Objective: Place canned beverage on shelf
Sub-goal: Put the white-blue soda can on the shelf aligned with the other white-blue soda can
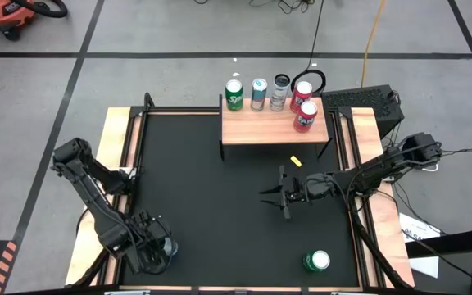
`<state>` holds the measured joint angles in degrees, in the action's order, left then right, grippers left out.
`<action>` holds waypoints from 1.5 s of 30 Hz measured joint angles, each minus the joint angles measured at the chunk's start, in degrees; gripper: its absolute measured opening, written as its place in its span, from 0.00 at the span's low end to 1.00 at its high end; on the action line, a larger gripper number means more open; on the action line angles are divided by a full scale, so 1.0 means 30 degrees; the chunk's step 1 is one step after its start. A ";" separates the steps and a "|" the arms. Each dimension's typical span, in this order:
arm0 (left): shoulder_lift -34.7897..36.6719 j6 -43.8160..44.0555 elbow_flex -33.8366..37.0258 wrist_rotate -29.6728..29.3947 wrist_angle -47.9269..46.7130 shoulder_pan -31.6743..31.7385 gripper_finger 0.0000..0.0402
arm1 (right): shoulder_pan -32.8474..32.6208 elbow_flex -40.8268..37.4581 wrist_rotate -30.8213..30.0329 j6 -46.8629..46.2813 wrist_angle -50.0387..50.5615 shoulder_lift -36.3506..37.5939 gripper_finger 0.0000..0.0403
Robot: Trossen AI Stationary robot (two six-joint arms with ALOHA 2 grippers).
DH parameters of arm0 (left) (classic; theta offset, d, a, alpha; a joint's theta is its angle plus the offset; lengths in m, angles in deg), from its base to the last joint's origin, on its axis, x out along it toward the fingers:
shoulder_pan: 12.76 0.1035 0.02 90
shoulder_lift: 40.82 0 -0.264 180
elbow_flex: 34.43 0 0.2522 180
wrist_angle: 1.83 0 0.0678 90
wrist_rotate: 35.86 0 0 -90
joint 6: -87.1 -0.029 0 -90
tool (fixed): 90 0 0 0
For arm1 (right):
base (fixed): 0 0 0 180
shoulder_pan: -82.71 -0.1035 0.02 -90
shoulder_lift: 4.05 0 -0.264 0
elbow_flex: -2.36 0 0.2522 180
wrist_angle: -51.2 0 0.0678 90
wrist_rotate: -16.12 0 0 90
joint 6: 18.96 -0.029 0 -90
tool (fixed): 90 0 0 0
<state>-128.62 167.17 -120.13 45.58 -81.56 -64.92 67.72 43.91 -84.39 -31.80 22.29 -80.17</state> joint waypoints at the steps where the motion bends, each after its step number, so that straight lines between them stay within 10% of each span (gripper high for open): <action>1: 0.0014 0.0000 0.0000 -0.0011 -0.0021 0.0000 0.79 | -0.0003 0.0000 0.0021 -0.0030 0.0008 0.0000 0.26; 6: 0.0098 0.0010 -0.0007 -0.0208 -0.0428 0.0612 0.60 | -0.0058 0.0000 0.0018 0.0646 -0.0532 -0.0429 0.27; 17: 0.0061 -0.4766 -0.0146 -0.2064 0.1574 0.5099 0.61 | -0.0066 0.0788 0.1128 0.1531 -0.5212 -0.4577 0.56; 25: -0.0334 -0.9856 -0.0160 -0.2324 0.5258 0.8920 0.62 | -0.0058 0.4949 0.1005 0.1810 -0.1061 -0.6879 0.74; 45: -0.0368 -1.5911 -0.0160 -0.4612 0.9959 1.0464 0.62 | 0.0029 0.7293 -0.0346 0.1589 0.0279 -0.8422 0.77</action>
<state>-129.73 119.43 -120.61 31.74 -51.68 -33.53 67.81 65.79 -85.43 -27.03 23.13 -105.44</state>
